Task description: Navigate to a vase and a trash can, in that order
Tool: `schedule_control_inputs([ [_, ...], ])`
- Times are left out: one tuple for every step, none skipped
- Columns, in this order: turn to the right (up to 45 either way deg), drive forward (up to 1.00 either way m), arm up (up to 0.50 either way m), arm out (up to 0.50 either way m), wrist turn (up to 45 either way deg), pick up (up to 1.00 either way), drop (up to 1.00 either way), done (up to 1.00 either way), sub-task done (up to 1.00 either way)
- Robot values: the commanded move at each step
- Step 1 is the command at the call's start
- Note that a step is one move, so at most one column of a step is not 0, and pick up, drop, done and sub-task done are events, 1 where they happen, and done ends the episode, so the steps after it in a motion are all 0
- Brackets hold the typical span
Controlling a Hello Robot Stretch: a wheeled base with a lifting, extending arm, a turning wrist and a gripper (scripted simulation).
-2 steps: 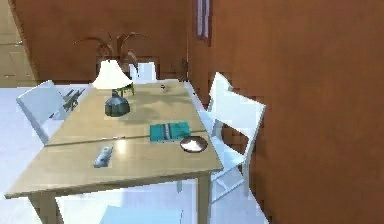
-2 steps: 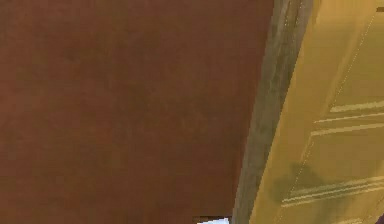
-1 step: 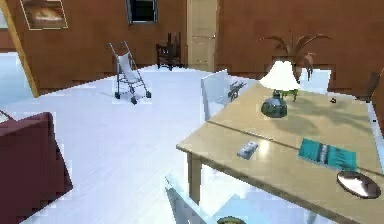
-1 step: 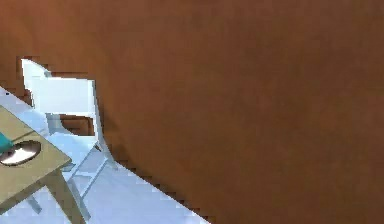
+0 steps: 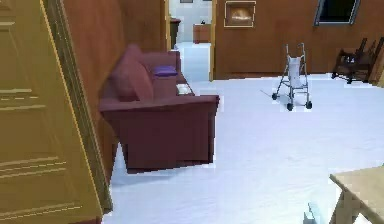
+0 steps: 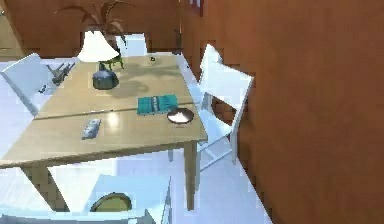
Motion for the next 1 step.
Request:
schedule_control_inputs([
  [-45.0, 0.0, 0.0, 0.0, 0.0, 0.0, 0.0, 0.0, 0.0],
])
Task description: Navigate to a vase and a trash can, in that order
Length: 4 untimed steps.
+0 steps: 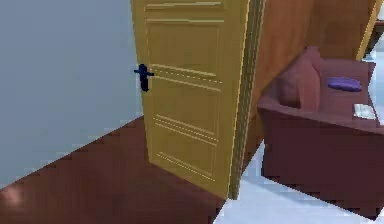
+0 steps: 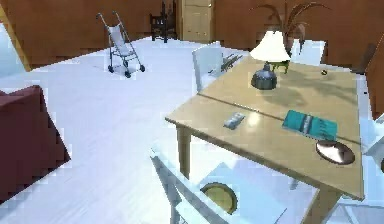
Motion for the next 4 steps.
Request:
schedule_control_inputs([
  [-45.0, 0.0, 0.0, 0.0, 0.0, 0.0, 0.0, 0.0, 0.0],
  [0.0, 0.1, 0.0, 0.0, 0.0, 0.0, 0.0, 0.0, 0.0],
  [12.0, 0.0, 0.0, 0.0, 0.0, 0.0, 0.0, 0.0, 0.0],
  [0.0, 1.0, 0.0, 0.0, 0.0, 0.0, 0.0, 0.0, 0.0],
])
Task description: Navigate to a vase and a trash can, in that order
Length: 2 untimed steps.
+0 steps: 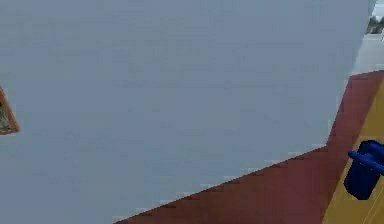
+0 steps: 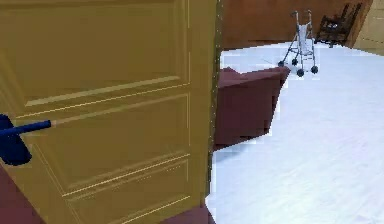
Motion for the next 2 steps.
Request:
schedule_control_inputs([
  [0.0, 0.7, 0.0, 0.0, 0.0, 0.0, 0.0, 0.0, 0.0],
  [21.0, 0.0, 0.0, 0.0, 0.0, 0.0, 0.0, 0.0, 0.0],
])
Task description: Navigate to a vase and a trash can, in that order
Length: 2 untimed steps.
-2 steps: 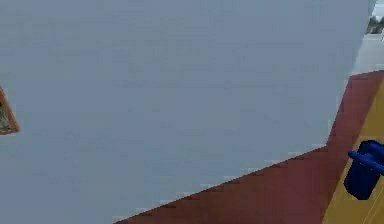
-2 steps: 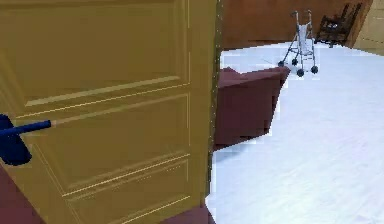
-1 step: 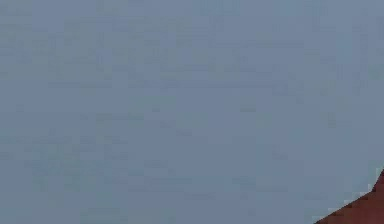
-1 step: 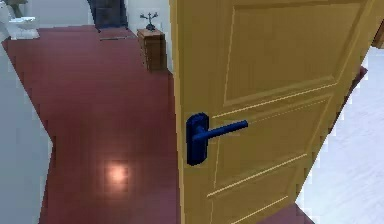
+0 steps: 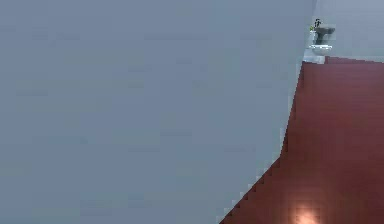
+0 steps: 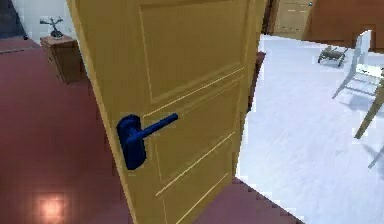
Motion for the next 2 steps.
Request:
schedule_control_inputs([
  [0.0, 0.4, 0.0, 0.0, 0.0, 0.0, 0.0, 0.0, 0.0],
  [42.0, 0.0, 0.0, 0.0, 0.0, 0.0, 0.0, 0.0, 0.0],
])
